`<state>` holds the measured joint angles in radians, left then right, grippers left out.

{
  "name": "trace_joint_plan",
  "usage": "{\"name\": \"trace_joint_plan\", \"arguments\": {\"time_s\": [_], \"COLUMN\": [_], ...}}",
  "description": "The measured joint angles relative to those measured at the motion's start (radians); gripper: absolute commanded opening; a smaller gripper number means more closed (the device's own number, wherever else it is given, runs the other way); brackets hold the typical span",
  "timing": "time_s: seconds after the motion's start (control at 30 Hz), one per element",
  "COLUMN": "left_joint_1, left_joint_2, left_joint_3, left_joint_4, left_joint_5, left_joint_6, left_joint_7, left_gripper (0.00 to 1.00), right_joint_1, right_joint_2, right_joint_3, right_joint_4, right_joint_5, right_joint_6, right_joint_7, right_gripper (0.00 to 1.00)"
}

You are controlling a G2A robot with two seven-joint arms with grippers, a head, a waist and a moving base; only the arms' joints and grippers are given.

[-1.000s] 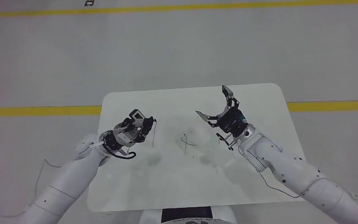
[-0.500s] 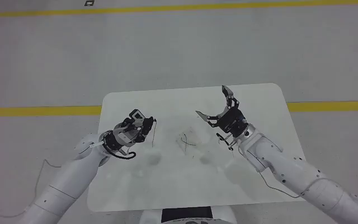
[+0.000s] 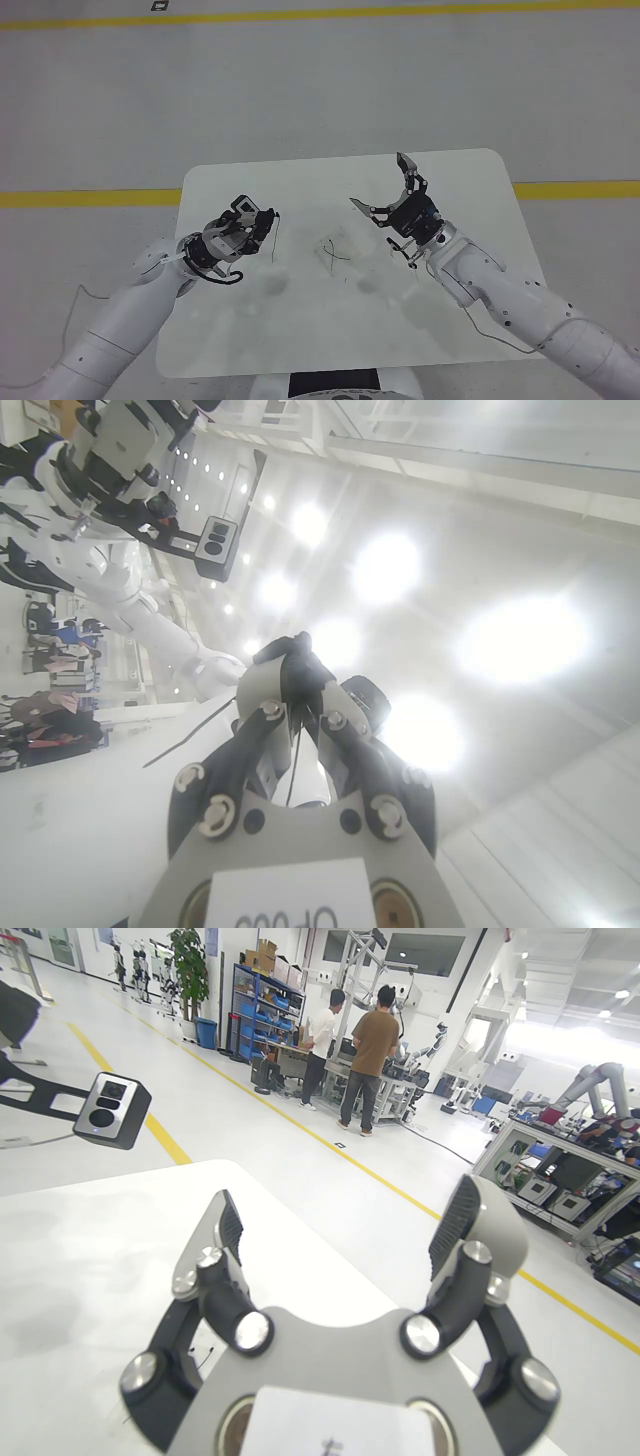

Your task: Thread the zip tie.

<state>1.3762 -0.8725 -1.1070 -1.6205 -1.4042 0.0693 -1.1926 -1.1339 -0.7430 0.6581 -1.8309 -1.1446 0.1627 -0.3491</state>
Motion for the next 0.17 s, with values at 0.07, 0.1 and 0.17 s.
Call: {"name": "trace_joint_plan", "arguments": {"time_s": [0.07, 0.1, 0.17], "left_joint_1": [0.000, 0.000, 0.000], "left_joint_2": [0.000, 0.000, 0.000], "left_joint_3": [0.000, 0.000, 0.000], "left_joint_4": [0.000, 0.000, 0.000], "left_joint_5": [0.000, 0.000, 0.000], "left_joint_6": [0.000, 0.000, 0.000], "left_joint_7": [0.000, 0.000, 0.000], "left_gripper": [0.00, 0.00, 0.00], "right_joint_1": [0.000, 0.000, 0.000], "right_joint_2": [0.000, 0.000, 0.000], "right_joint_3": [0.000, 0.000, 0.000], "right_joint_4": [0.000, 0.000, 0.000], "right_joint_5": [0.000, 0.000, 0.000], "right_joint_6": [0.000, 0.000, 0.000], "right_joint_7": [0.000, 0.000, 0.000], "right_gripper": [1.00, 1.00, 1.00]}}
